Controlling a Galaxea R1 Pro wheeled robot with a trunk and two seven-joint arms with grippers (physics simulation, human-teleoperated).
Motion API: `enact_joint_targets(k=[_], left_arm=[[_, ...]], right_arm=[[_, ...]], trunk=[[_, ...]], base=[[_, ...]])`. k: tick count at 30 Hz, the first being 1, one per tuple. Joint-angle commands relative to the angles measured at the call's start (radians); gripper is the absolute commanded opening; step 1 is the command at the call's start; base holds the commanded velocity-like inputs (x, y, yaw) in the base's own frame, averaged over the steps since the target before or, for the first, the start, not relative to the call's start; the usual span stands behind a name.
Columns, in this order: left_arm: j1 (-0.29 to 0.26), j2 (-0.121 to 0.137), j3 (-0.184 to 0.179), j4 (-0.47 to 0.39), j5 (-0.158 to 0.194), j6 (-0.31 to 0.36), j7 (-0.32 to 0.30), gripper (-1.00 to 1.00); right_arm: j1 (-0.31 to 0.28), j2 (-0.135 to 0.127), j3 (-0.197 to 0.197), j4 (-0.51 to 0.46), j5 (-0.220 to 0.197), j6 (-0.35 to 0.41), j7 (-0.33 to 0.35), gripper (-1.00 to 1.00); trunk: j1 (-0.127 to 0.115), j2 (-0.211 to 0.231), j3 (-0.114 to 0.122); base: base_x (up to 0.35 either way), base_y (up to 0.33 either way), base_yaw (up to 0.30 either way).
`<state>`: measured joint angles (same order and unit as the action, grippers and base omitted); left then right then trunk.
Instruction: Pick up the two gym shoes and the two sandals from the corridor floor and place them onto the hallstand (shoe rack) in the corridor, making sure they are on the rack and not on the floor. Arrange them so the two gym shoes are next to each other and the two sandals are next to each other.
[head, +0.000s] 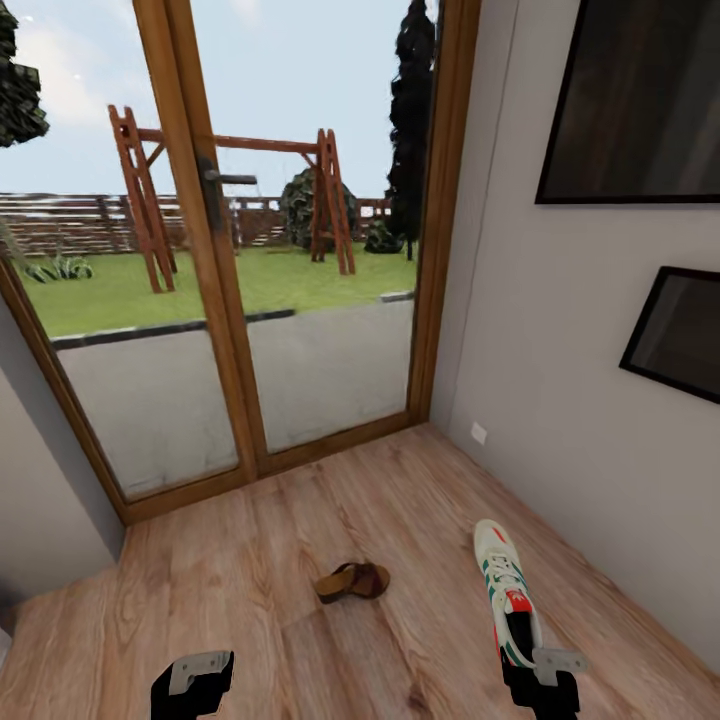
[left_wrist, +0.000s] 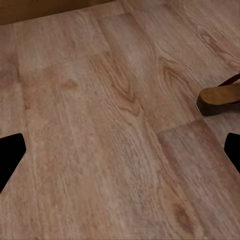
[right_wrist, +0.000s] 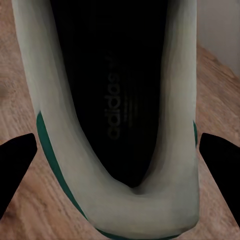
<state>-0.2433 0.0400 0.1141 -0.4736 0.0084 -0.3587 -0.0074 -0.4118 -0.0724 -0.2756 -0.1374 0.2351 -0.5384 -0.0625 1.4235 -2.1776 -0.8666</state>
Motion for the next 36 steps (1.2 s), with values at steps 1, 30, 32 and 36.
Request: enact_joint_targets(k=[1, 30, 32, 36], left_arm=[[-0.001, 0.0, 0.001, 0.001, 0.001, -0.003, -0.001, 1.0], [-0.001, 0.0, 0.001, 0.001, 0.001, -0.003, -0.001, 1.0], [-0.001, 0.0, 0.001, 0.001, 0.001, -0.003, 0.0, 1.0], [-0.001, 0.0, 0.001, 0.001, 0.001, -0.003, -0.001, 1.0]], right_arm=[[-0.001, 0.0, -0.004, 0.001, 0.01, -0.003, -0.005, -1.0], [-0.001, 0.001, -0.004, -0.001, 0.009, -0.003, -0.007, -1.0], [-0.001, 0.001, -0.004, -0.001, 0.01, -0.003, -0.007, -1.0], [-0.001, 0.0, -0.004, -0.001, 0.01, -0.003, -0.007, -1.0]], trunk=[[0.0, 0.0, -0.001], [0.0, 0.0, 0.0], [0.0, 0.0, 0.001], [0.0, 0.0, 0.002]], base=[[0.184, 0.276, -0.02], [0.072, 0.081, -0.031], [0.0, 0.0, -0.257], [0.0, 0.0, -0.276]])
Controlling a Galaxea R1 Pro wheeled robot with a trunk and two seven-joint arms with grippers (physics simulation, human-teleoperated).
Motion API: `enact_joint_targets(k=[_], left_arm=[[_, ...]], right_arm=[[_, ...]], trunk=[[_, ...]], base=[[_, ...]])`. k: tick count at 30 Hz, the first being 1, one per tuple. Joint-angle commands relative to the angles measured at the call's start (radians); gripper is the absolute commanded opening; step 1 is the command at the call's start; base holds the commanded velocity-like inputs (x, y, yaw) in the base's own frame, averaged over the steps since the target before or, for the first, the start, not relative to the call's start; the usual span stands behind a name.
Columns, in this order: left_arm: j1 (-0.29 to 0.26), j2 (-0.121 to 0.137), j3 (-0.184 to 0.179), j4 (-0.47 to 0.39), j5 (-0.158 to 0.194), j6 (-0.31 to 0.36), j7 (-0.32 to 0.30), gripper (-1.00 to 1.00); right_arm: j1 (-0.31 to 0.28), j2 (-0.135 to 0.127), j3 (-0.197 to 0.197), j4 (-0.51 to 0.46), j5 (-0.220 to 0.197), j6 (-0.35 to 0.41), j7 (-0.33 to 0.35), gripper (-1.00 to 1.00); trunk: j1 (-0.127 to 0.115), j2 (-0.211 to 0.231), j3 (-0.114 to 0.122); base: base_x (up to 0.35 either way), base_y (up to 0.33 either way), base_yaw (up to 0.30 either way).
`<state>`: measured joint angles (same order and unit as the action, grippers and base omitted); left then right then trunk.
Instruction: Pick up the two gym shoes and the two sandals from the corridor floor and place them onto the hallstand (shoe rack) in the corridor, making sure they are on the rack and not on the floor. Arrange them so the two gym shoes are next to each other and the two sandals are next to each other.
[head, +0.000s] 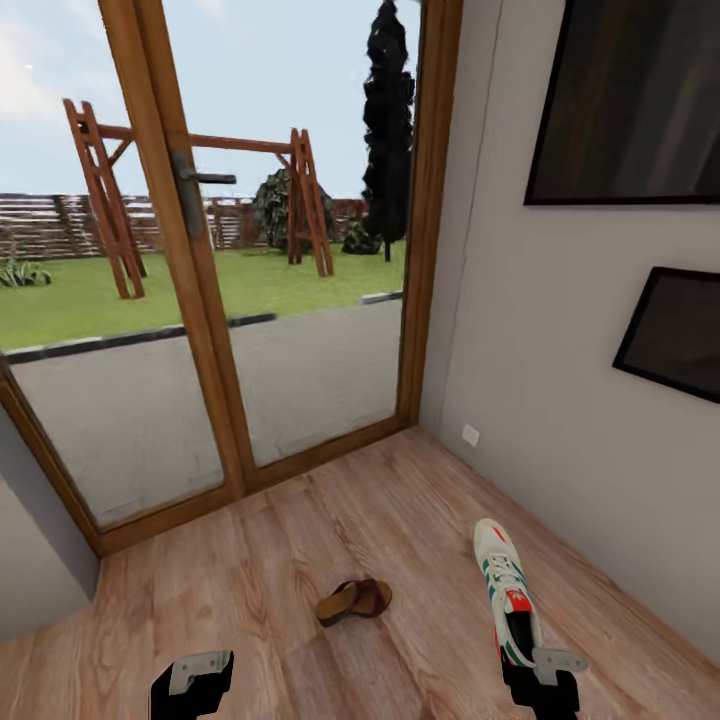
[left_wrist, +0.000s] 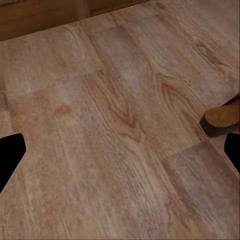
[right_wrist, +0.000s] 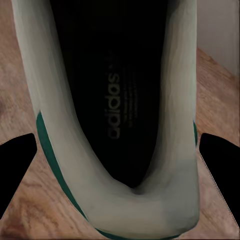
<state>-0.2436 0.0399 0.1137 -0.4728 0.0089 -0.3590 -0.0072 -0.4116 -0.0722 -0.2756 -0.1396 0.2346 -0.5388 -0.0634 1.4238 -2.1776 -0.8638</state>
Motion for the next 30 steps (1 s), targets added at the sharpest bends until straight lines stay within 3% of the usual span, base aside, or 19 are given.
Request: enact_joint_targets(k=[1, 13, 30], left_arm=[[0.0, 0.0, 0.001, 0.0, 0.001, -0.003, -0.001, 1.0], [0.0, 0.0, 0.001, 0.0, 0.002, -0.003, -0.001, 1.0], [0.0, 0.0, 0.001, 0.0, 0.002, -0.003, -0.001, 1.0]], right_arm=[[-0.001, 0.0, -0.004, 0.002, 0.01, -0.003, -0.006, -1.0], [-0.001, 0.0, -0.004, 0.003, 0.011, -0.003, -0.006, -1.0], [-0.001, 0.0, -0.004, 0.003, 0.011, -0.003, -0.006, -1.0]], trunk=[[0.0, 0.0, 0.0], [0.0, 0.0, 0.003], [0.0, 0.0, 0.003]], base=[[0.0, 0.0, -0.284], [0.0, 0.029, -0.29], [0.0, 0.17, -0.293]])
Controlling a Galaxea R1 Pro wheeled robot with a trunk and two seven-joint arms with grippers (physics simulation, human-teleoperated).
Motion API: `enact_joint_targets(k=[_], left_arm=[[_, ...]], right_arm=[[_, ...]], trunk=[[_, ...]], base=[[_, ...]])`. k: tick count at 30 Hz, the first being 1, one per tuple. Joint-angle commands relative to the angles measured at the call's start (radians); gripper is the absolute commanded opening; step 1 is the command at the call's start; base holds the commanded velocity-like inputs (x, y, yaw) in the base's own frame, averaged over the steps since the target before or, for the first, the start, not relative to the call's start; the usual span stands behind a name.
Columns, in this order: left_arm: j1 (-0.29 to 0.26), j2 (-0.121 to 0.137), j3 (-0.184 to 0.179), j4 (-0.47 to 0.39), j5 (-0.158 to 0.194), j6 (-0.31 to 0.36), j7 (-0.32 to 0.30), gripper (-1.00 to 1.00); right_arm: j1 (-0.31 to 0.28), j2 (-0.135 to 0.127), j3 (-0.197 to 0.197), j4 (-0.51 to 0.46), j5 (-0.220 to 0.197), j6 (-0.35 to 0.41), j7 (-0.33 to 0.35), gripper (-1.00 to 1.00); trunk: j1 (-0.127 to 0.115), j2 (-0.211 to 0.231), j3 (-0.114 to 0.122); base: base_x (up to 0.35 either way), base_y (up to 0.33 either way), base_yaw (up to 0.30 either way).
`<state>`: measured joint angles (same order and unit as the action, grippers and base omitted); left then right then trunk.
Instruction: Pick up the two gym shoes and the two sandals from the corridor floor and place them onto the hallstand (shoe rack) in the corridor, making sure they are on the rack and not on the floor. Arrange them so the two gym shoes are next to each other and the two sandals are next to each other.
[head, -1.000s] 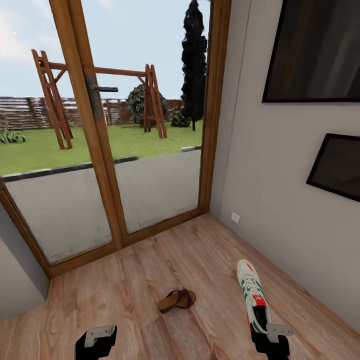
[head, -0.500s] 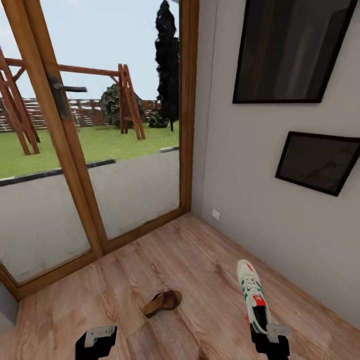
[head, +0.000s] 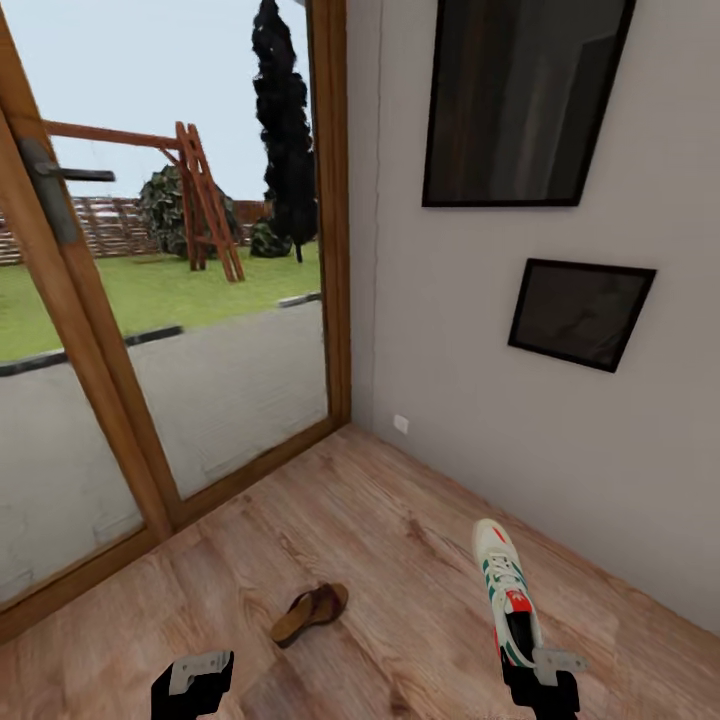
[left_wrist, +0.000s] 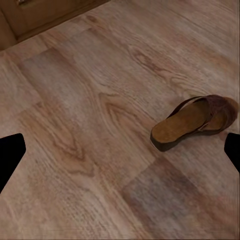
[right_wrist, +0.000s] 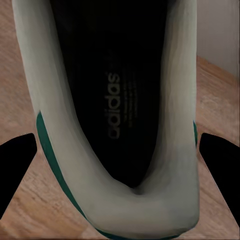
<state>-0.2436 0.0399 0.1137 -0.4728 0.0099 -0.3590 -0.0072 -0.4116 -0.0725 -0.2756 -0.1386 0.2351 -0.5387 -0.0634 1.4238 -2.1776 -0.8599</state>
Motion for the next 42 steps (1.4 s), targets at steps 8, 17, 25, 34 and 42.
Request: enact_joint_targets(k=[8, 17, 25, 34, 42], left_arm=[[0.0, 0.0, 0.001, 0.0, 0.001, -0.003, -0.002, 1.0], [0.0, 0.0, 0.001, -0.001, 0.001, -0.003, -0.001, 1.0], [0.0, 0.0, 0.001, -0.001, 0.001, -0.003, -0.002, 1.0], [0.0, 0.0, 0.001, 0.0, 0.0, -0.003, -0.001, 1.0], [0.0, 0.0, 0.001, 0.0, -0.002, -0.003, -0.001, 1.0]], right_arm=[[-0.001, -0.001, -0.004, 0.001, 0.01, -0.003, -0.006, -1.0], [-0.001, 0.0, -0.004, -0.001, 0.009, -0.004, -0.006, -1.0], [-0.001, -0.003, -0.004, -0.004, 0.01, -0.005, -0.004, -1.0], [-0.001, -0.009, -0.004, -0.002, 0.014, -0.003, -0.003, -1.0], [-0.001, -0.007, -0.004, -0.001, 0.012, -0.003, -0.003, -1.0]], trunk=[[0.0, 0.0, -0.001], [0.0, 0.0, -0.001], [0.0, 0.0, -0.001], [0.0, 0.0, -0.001], [0.0, 0.0, -0.001]], base=[[0.0, 0.005, -0.293], [0.013, 0.016, -0.138], [0.129, 0.218, -0.003], [0.03, 0.041, 0.0], [0.002, 0.006, 0.0]])
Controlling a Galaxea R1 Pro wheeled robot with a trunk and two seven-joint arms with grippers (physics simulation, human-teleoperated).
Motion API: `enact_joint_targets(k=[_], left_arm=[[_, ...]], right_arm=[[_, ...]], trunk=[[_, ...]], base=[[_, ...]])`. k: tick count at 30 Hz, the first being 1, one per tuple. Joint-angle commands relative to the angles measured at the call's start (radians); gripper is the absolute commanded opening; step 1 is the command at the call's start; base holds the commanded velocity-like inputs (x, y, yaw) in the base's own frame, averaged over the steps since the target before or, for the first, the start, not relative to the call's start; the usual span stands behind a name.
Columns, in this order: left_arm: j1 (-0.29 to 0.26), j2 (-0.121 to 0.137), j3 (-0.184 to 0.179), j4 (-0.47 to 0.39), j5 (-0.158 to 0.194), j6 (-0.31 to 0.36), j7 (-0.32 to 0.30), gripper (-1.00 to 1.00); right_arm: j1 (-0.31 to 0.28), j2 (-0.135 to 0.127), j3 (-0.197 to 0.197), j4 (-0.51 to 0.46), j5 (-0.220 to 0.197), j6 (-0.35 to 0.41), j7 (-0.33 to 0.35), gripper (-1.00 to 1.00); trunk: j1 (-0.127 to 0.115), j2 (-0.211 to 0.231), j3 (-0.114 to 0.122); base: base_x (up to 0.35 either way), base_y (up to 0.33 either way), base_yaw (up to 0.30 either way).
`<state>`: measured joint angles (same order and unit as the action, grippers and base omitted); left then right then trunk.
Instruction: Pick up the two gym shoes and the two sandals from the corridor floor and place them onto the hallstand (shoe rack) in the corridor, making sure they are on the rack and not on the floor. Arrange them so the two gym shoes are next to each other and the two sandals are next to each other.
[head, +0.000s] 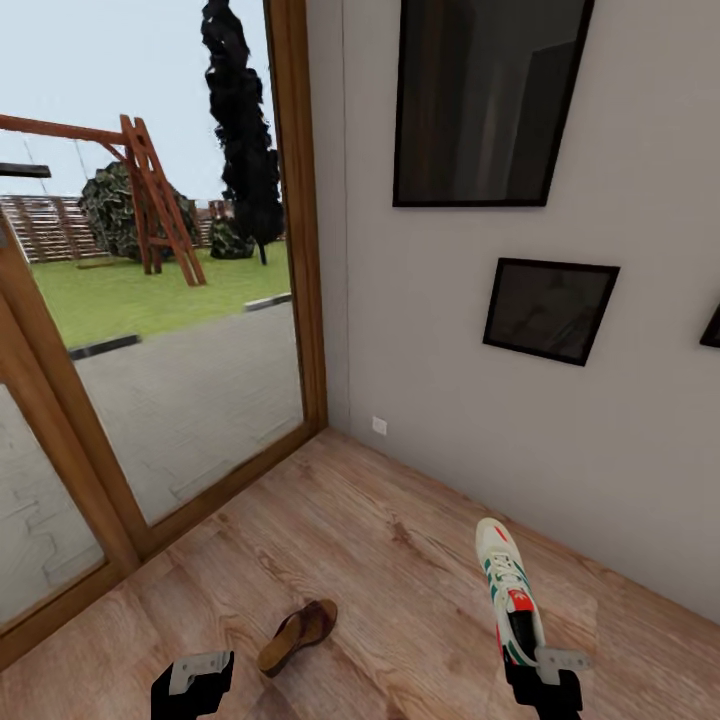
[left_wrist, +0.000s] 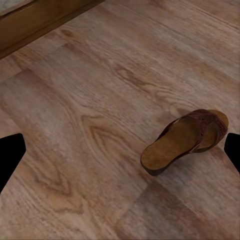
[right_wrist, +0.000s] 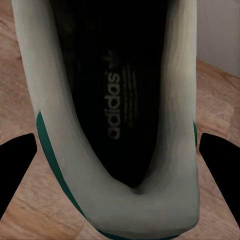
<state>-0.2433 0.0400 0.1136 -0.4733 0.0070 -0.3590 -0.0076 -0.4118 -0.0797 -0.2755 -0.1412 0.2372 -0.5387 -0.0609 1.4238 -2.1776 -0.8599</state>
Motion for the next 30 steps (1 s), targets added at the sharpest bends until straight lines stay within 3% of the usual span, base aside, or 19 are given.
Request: enact_joint_targets(k=[1, 11, 20, 25, 29, 30], left_arm=[[-0.001, 0.0, 0.001, 0.001, 0.001, -0.003, -0.001, 1.0], [-0.001, 0.0, 0.001, 0.001, 0.002, -0.003, -0.001, 1.0], [-0.001, 0.0, 0.001, 0.001, 0.001, -0.003, -0.001, 1.0], [-0.001, 0.0, 0.001, 0.001, 0.001, -0.003, -0.001, 1.0], [-0.009, 0.003, -0.01, 0.009, -0.031, 0.018, -0.013, 1.0], [-0.012, 0.011, -0.011, 0.027, -0.07, 0.048, -0.027, 1.0]], right_arm=[[-0.001, 0.001, -0.004, 0.001, 0.01, -0.003, -0.006, -1.0], [-0.001, 0.007, -0.004, 0.002, 0.007, -0.003, -0.007, -1.0], [-0.001, 0.008, -0.004, 0.003, 0.007, -0.003, -0.007, -1.0], [-0.001, 0.008, -0.004, 0.002, 0.007, -0.003, -0.007, -1.0], [-0.001, 0.01, -0.002, 0.003, 0.008, -0.003, -0.004, -1.0], [-0.001, 0.009, -0.002, 0.004, 0.01, -0.003, -0.003, -1.0]], trunk=[[0.0, 0.0, -0.001], [0.0, 0.0, -0.001], [0.0, 0.0, -0.001], [0.0, 0.0, -0.001], [0.0, 0.0, -0.001], [0.0, 0.0, -0.001]], base=[[0.0, 0.047, 0.0], [0.007, 0.217, -0.014], [0.13, 0.274, -0.229], [0.172, 0.084, -0.186], [0.002, 0.0, -0.002], [0.0, 0.0, 0.0]])
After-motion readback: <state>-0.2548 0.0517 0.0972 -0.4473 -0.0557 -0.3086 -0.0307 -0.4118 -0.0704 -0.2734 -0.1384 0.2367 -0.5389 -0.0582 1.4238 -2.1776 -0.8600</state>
